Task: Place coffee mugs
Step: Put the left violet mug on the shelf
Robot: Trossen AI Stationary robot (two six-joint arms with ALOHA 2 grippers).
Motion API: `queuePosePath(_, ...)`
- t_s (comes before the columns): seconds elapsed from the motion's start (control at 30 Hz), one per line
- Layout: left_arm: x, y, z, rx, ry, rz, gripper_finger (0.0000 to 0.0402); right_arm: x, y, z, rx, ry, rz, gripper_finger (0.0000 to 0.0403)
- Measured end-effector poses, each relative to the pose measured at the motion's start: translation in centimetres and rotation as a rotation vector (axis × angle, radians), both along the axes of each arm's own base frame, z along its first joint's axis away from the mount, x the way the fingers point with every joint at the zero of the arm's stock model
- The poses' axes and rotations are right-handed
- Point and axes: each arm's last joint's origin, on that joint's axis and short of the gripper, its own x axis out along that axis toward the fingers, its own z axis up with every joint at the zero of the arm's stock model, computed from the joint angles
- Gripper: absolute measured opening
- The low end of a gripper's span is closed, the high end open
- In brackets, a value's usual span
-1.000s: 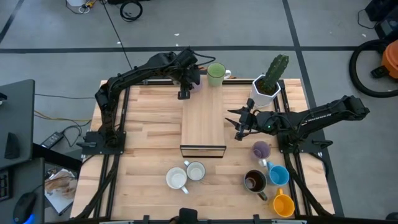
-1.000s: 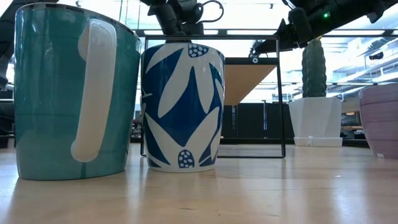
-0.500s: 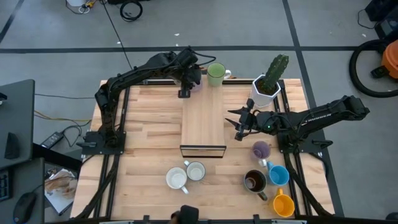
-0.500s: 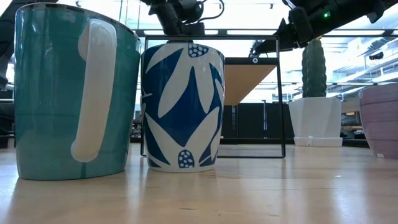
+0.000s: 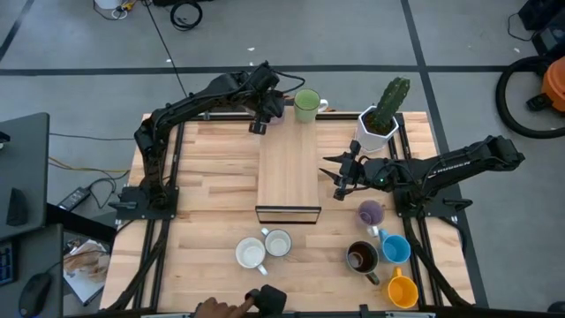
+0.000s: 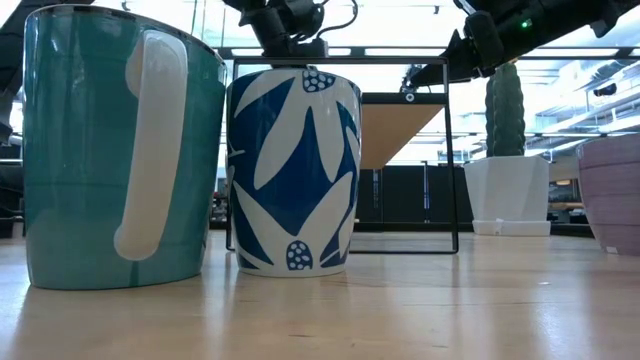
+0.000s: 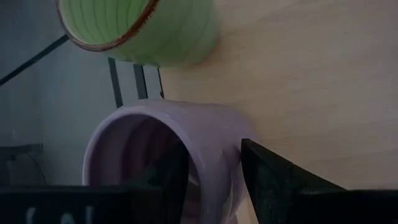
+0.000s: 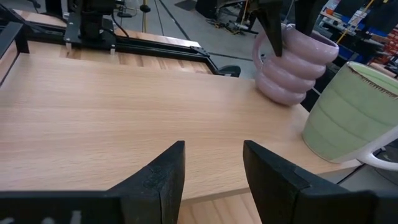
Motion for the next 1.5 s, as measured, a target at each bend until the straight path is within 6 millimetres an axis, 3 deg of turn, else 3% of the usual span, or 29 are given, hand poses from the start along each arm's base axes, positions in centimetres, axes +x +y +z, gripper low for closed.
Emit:
queuePosePath(0.73, 0.5, -0.8, 0.0, -0.010, -0.009, -0.070, 0.0153, 0.0, 0.1, 0.0, 0.006, -0.004, 0.003, 0.0168)
queuePosePath(1.13, 0.5, -0.9, 0.1, 0.002, -0.005, -0.195, 0.0121, 0.0, 0.1, 0.0, 0.009, 0.002, 0.013, 0.0169)
queuePosePath(1.5, 0.5, -0.6, 0.1, 0.043, 0.013, -0.110, 0.0121, 0.0, 0.1, -0.1, 0.014, 0.001, 0.011, 0.0169)
